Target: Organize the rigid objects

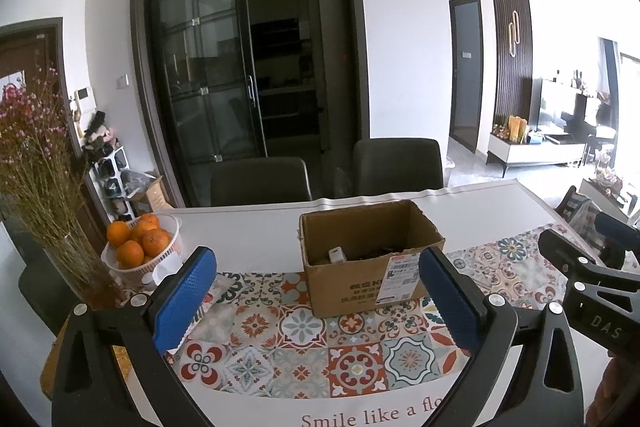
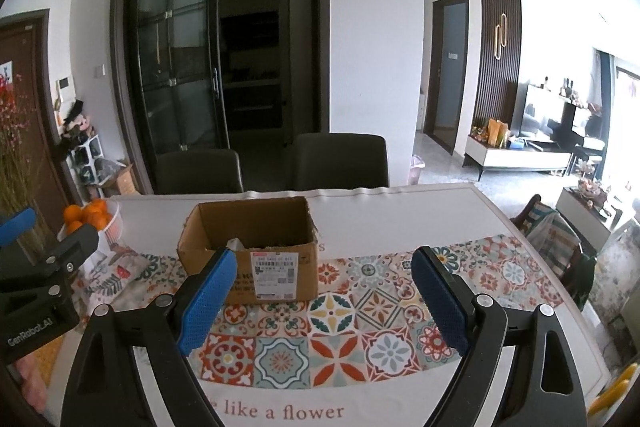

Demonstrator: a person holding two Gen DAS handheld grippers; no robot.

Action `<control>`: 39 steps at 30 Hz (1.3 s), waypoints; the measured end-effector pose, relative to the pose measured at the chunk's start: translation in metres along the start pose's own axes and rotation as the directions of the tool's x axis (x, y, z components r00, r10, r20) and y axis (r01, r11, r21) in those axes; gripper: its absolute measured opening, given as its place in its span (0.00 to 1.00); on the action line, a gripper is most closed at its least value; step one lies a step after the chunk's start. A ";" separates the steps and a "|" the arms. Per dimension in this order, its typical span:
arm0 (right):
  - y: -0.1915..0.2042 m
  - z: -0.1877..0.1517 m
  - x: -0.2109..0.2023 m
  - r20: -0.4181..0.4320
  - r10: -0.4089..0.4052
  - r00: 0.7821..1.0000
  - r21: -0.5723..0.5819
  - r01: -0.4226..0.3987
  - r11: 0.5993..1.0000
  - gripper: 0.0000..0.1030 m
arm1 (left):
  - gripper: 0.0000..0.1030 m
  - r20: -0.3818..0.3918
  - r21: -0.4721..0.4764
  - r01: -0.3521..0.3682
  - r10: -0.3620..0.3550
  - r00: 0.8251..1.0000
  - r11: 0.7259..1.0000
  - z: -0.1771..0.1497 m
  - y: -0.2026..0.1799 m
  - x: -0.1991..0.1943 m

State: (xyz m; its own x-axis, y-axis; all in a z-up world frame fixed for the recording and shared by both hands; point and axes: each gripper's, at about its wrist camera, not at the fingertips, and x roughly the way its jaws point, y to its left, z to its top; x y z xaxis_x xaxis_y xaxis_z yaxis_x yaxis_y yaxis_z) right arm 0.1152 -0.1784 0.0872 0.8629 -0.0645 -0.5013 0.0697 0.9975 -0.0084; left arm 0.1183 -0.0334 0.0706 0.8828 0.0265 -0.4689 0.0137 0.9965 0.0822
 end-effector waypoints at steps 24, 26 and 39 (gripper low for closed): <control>0.002 0.002 -0.002 0.005 0.002 1.000 0.006 -0.002 1.000 0.87 | 1.00 0.001 -0.006 0.023 -0.023 1.000 1.000 0.003 -0.001 -0.001; 0.002 0.002 -0.003 0.004 0.002 1.000 0.007 -0.002 1.000 0.87 | 1.00 0.000 -0.005 0.026 -0.026 1.000 1.000 0.003 -0.001 -0.001; 0.003 0.003 -0.003 0.005 0.004 1.000 0.008 -0.004 1.000 0.87 | 1.00 0.000 -0.009 0.031 -0.031 1.000 0.999 0.001 0.000 0.000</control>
State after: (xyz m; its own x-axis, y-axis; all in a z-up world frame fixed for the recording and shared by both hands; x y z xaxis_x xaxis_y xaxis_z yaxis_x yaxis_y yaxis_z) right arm 0.1145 -0.1750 0.0911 0.8655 -0.0611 -0.4972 0.0706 0.9975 0.0003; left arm 0.1191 -0.0336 0.0714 0.8818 -0.0047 -0.4716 0.0372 0.9975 0.0595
